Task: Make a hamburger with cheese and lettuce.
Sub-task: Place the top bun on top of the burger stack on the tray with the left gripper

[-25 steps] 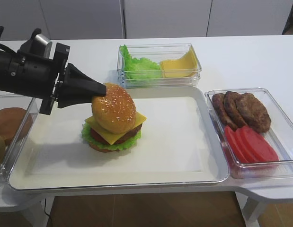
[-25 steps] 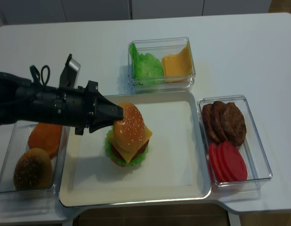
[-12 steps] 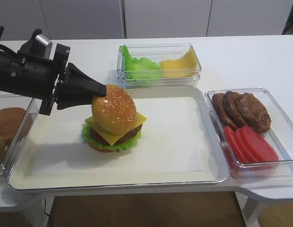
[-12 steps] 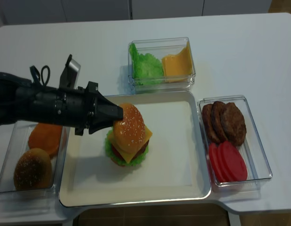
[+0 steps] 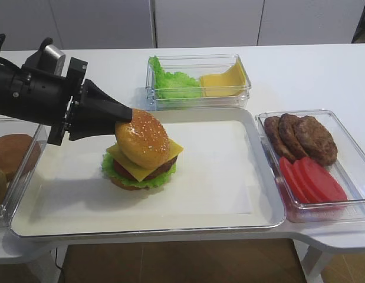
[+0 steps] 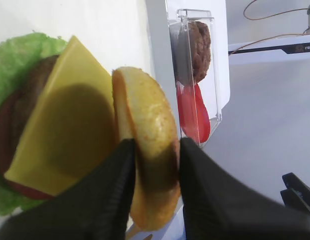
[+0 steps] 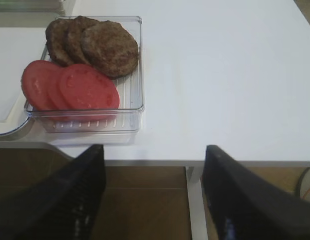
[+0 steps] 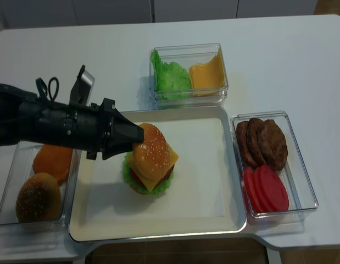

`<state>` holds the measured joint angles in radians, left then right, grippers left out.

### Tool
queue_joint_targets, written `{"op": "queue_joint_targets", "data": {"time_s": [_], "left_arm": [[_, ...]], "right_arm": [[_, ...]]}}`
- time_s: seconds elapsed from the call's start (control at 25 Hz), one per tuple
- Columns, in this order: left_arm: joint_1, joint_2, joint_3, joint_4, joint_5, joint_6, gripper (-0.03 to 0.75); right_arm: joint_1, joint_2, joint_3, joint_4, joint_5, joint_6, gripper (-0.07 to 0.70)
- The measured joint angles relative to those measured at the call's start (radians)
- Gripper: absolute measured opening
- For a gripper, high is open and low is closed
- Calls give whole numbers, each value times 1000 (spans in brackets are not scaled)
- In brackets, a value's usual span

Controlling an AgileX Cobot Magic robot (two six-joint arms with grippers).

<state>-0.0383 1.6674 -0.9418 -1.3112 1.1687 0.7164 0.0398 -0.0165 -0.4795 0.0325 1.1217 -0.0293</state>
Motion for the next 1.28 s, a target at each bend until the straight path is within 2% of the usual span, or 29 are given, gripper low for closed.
{"op": "queue_joint_targets", "data": {"time_s": [0.52, 0.84, 1.28], "left_arm": [[0, 0, -6, 47, 0, 0, 269], [0, 0, -6, 49, -46, -19, 274], [0, 0, -6, 49, -63, -20, 274]], "right_arm": [[0, 0, 0, 0, 0, -2, 465], [0, 0, 0, 0, 0, -2, 465], [0, 0, 0, 0, 0, -2, 465]]}}
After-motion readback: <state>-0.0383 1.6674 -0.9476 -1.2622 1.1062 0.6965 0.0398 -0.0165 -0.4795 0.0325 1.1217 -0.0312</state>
